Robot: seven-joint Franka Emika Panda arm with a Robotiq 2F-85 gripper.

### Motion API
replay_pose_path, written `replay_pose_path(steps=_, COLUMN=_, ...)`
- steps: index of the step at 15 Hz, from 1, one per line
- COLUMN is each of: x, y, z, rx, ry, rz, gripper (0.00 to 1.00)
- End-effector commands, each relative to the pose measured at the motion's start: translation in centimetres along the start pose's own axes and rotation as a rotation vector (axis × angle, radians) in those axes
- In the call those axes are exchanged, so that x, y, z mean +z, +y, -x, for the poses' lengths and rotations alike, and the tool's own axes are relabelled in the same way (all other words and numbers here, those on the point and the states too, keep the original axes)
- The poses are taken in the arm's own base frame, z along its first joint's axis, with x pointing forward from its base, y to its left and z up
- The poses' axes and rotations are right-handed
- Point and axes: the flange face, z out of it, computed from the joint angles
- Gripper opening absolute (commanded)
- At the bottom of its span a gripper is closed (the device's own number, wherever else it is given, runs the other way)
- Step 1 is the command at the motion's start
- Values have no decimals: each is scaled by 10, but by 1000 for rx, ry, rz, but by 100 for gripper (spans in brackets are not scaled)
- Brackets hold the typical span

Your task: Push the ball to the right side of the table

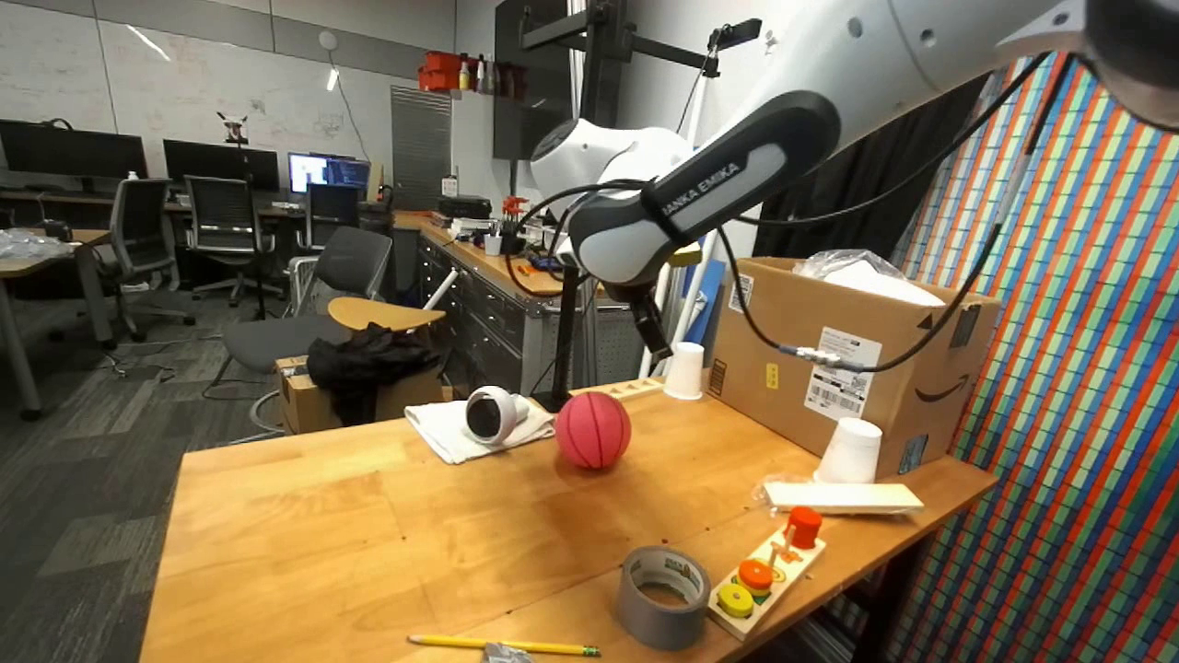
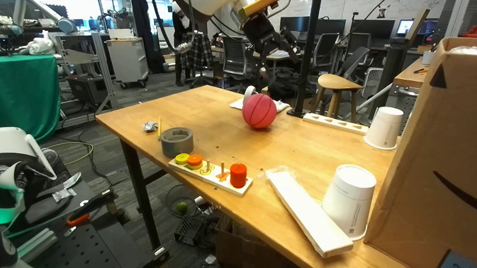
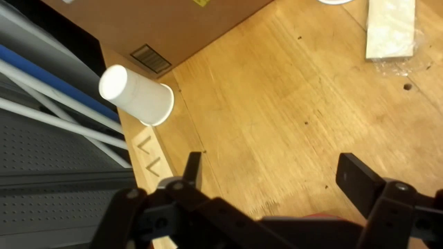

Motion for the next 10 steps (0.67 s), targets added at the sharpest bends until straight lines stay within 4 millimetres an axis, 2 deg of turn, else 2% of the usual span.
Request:
replay_pose_path(steps=1, x=-49, y=-36, z=53, rx=61, ry=62, rz=49, gripper=100)
replay_pose_path(steps=4, x=-95, y=-80, z=61, rx=78, ry=192, rz=-9, gripper=100)
replay_pose_path(steps=7, x=-149, y=-135, z=54, rx=42, ry=350, rz=-77, gripper=100)
replay_pose_path(steps=10, x=-192, y=-172, z=41, rx=-7, ry=486, rz=-124, gripper=100)
